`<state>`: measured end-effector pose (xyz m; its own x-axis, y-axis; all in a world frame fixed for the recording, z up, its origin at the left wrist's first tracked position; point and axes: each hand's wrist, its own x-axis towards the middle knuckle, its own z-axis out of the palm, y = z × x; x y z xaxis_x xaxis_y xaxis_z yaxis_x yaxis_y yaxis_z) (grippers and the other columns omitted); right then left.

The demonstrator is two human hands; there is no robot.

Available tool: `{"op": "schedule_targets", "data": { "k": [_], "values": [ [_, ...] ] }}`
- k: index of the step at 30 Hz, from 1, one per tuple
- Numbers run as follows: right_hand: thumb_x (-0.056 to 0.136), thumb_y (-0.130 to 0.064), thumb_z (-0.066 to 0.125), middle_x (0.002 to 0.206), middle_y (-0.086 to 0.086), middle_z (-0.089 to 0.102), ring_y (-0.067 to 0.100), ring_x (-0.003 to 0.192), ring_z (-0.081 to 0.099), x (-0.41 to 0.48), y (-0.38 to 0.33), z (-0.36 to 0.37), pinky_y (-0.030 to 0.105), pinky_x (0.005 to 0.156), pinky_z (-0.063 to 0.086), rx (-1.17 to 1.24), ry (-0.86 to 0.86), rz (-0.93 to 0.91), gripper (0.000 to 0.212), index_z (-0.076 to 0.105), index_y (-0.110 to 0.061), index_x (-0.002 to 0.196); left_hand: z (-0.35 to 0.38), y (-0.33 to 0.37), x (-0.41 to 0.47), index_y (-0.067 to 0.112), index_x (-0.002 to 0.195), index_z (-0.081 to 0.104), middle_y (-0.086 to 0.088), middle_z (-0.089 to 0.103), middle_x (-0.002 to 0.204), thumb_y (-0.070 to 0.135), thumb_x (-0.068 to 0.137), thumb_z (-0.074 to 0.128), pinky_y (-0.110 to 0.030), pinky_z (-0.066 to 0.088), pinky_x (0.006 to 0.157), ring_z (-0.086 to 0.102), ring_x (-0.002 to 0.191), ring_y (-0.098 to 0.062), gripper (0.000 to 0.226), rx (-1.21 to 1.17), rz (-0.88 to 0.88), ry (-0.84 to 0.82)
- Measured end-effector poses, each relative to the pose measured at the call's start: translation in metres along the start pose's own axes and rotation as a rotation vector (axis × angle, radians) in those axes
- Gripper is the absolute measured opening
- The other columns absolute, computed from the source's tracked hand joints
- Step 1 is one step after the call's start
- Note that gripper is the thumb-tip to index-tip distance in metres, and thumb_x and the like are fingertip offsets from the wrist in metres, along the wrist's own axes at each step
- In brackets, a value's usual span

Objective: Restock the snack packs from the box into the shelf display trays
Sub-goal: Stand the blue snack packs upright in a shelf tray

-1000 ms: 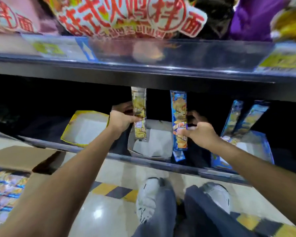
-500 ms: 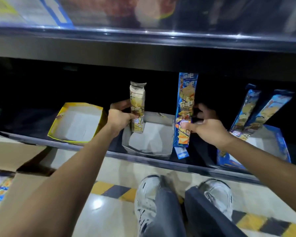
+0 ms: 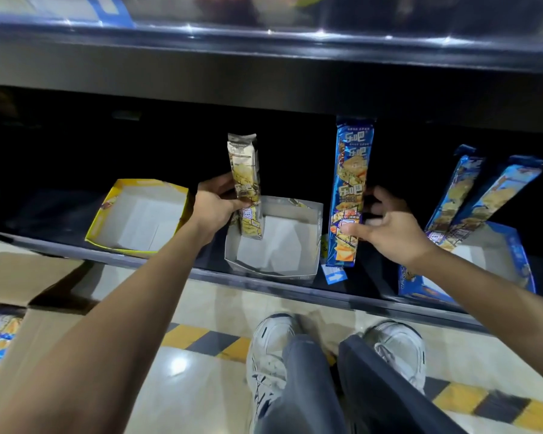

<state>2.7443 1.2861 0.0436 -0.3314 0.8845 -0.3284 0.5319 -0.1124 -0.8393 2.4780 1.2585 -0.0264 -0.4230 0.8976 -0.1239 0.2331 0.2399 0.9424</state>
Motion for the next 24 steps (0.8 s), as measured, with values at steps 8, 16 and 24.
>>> {"op": "schedule_targets", "data": {
  "k": [8,16,24],
  "values": [
    [0.084,-0.009,0.067,0.146,0.016,0.038,0.019,0.107,0.052,0.000,0.005,-0.001,0.012,0.075,0.036,-0.020,0.017,0.036,0.078,0.021,-0.013,0.147,0.002,0.007,-0.005,-0.006,0.125,0.051,-0.017,0.058,0.123,-0.017,0.075,0.065,-0.005,0.050,0.068,0.055,0.104,-0.018,0.053,0.022,0.019,-0.003],
    [0.083,-0.004,0.067,0.142,0.020,0.040,0.026,0.119,0.050,-0.001,0.008,0.001,0.023,0.086,0.038,-0.019,0.030,0.020,0.073,0.028,-0.005,0.144,-0.003,-0.001,-0.005,0.004,0.139,0.029,-0.021,0.057,0.121,0.001,0.088,0.061,-0.038,0.053,0.084,0.060,0.099,-0.027,0.061,0.310,0.143,-0.116],
    [0.081,0.001,0.067,0.136,0.022,0.045,0.015,0.096,0.046,-0.001,0.010,0.004,0.022,0.083,0.039,0.009,0.025,0.008,0.068,0.032,0.000,0.140,-0.004,-0.010,0.007,0.004,0.126,0.048,-0.011,0.057,0.126,0.002,0.076,0.075,-0.026,0.044,0.093,0.053,0.118,-0.023,0.057,0.420,0.099,-0.116]
  ]
}}
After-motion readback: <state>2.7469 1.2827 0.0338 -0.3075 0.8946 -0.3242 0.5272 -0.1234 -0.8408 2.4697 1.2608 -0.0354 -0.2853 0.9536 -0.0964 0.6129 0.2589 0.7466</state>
